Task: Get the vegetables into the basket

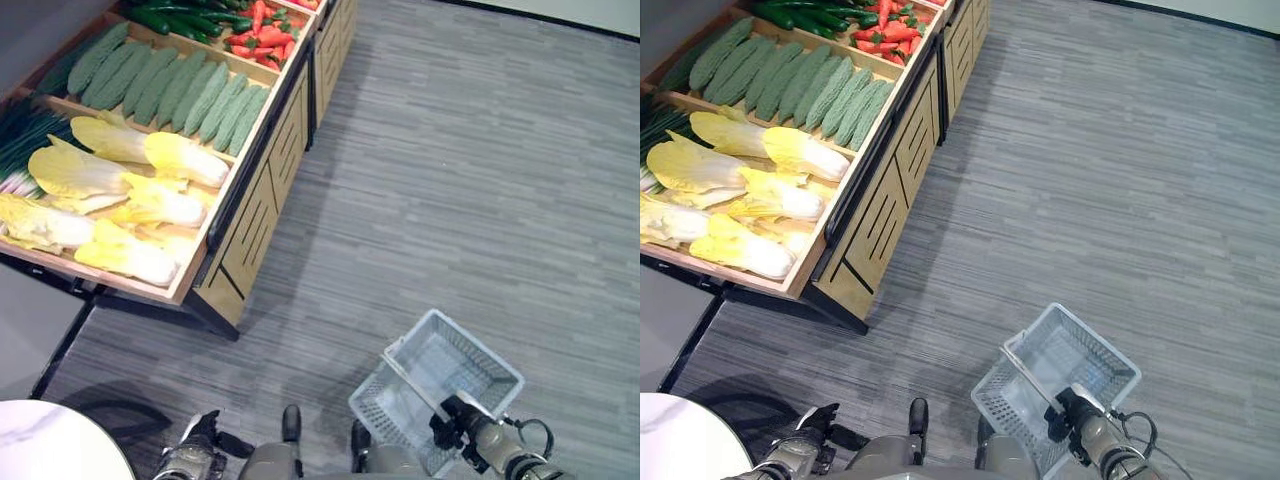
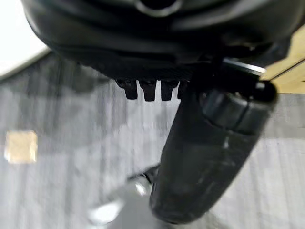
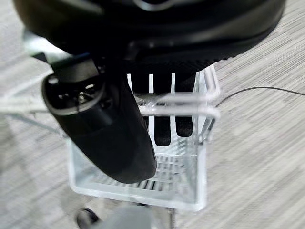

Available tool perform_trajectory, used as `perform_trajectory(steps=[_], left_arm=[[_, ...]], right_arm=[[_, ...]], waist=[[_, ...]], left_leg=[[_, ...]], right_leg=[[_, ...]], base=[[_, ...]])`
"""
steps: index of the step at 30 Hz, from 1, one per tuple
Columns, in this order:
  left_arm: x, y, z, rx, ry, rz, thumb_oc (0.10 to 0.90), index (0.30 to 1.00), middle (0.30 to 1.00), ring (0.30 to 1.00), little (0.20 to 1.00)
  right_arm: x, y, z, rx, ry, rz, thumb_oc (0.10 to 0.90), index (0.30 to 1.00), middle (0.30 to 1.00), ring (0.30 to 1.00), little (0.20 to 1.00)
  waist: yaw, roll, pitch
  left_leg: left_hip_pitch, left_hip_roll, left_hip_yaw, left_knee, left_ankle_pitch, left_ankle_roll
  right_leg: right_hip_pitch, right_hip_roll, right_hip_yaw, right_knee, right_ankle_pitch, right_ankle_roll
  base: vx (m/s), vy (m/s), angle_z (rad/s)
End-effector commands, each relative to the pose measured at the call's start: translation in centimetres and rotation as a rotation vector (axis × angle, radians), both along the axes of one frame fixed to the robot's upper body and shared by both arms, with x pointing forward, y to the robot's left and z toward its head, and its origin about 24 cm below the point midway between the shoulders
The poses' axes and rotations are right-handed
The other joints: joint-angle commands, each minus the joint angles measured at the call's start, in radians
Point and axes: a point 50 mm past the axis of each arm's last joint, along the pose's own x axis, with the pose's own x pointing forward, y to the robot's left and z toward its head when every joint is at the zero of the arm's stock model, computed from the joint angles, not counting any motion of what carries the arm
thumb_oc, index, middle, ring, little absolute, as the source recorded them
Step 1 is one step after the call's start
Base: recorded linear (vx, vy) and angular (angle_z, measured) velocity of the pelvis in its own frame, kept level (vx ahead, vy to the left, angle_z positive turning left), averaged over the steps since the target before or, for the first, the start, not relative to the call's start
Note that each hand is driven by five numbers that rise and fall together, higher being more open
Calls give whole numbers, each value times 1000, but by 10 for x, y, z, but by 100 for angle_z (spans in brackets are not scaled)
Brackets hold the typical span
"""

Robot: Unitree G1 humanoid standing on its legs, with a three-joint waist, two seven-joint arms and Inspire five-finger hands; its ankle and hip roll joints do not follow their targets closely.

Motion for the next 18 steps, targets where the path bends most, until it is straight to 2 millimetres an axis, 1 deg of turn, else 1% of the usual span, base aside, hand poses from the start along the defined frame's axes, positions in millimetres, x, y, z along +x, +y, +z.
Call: perform_trajectory(steps=[1, 2, 3, 4, 5, 7, 8, 9, 13, 16, 17, 18], left_arm=[[15, 14, 10, 55, -47, -23, 900, 1000, 1000, 1000, 1000], [17, 14, 10, 54, -52, -25, 900, 1000, 1000, 1000, 1000], [16, 13, 10, 52, -52, -24, 900, 1000, 1000, 1000, 1000], [17, 13, 10, 49, -50, -23, 900, 1000, 1000, 1000, 1000], [17, 13, 10, 49, -50, -23, 900, 1000, 1000, 1000, 1000], [14, 13, 9, 51, -40, -24, 900, 1000, 1000, 1000, 1000], [12, 12, 8, 49, -34, -26, 900, 1000, 1000, 1000, 1000], [10, 11, 7, 46, -25, -26, 900, 1000, 1000, 1000, 1000], [4, 10, 4, 43, -3, -25, 900, 1000, 1000, 1000, 1000], [1, 9, 3, 42, 6, -25, 900, 1000, 1000, 1000, 1000], [0, 10, 3, 42, 13, -27, 900, 1000, 1000, 1000, 1000], [-2, 10, 2, 42, 19, -28, 900, 1000, 1000, 1000, 1000]], right_arm=[[7, -5, 4, -14, -14, -7, 400, 300, 300, 300, 300], [7, -4, 4, -14, -12, -4, 400, 300, 300, 300, 300], [7, -3, 4, -12, -12, -7, 400, 300, 300, 300, 300], [7, -2, 3, -9, -13, -8, 400, 300, 300, 300, 300], [7, -2, 3, -9, -13, -8, 400, 300, 300, 300, 300], [7, 1, 3, -6, -13, 2, 400, 300, 300, 300, 300], [8, 1, 3, -6, -14, 5, 400, 300, 300, 300, 300], [8, 3, 2, 2, -16, 1, 400, 300, 300, 300, 300], [3, 4, 0, 10, -5, -8, 400, 300, 300, 300, 300], [0, 2, -1, 12, 0, -18, 400, 300, 300, 300, 300], [-1, 1, -1, 15, -1, -29, 400, 300, 300, 300, 300], [-2, 0, -1, 17, -1, -36, 400, 300, 300, 300, 300]], waist=[[15, -28, 17], [18, -22, 16], [16, -16, 16], [14, -10, 15], [15, -10, 15], [15, -4, 13], [13, -2, 12], [8, 0, 14], [6, 0, 14], [1, 1, 22], [-3, 2, 36], [-5, 2, 43]], left_leg=[[5, -9, -3, 37, -166, 27], [16, -12, 8, 27, -168, 30], [32, -16, 13, 7, -165, 34], [42, -25, 22, 0, -167, 39], [42, -25, 23, 0, -167, 39], [53, -36, 34, 0, -182, 49], [56, -40, 35, 0, -185, 51], [68, -48, 37, 0, -195, 60], [87, -53, 45, 0, -204, 66], [99, -53, 42, 0, -209, 72], [111, -53, 45, 0, -212, 77], [120, -55, 45, 0, -214, 80]], right_leg=[[34, -85, -69, -35, 109, 103], [35, -93, -96, -33, 118, 106], [38, -96, -106, -35, 128, 108], [37, -104, -120, -35, 156, 118], [37, -104, -119, -35, 156, 118], [43, -117, -136, -40, 179, 128], [43, -121, -137, -38, 183, 131], [39, -123, -120, -25, 187, 136], [40, -124, -109, -8, 190, 140], [15, -123, -98, 66, 182, 142], [-19, -127, -89, 145, 184, 141], [-35, -129, -83, 189, 187, 142]], base=[[60, 249, -25], [56, 211, -23], [55, 267, -22], [33, 188, -27], [24, 174, -20], [30, 116, -30], [52, 140, -31], [37, 101, -20], [65, 67, -18], [59, 36, -9], [86, 46, -24], [97, 45, -38]])
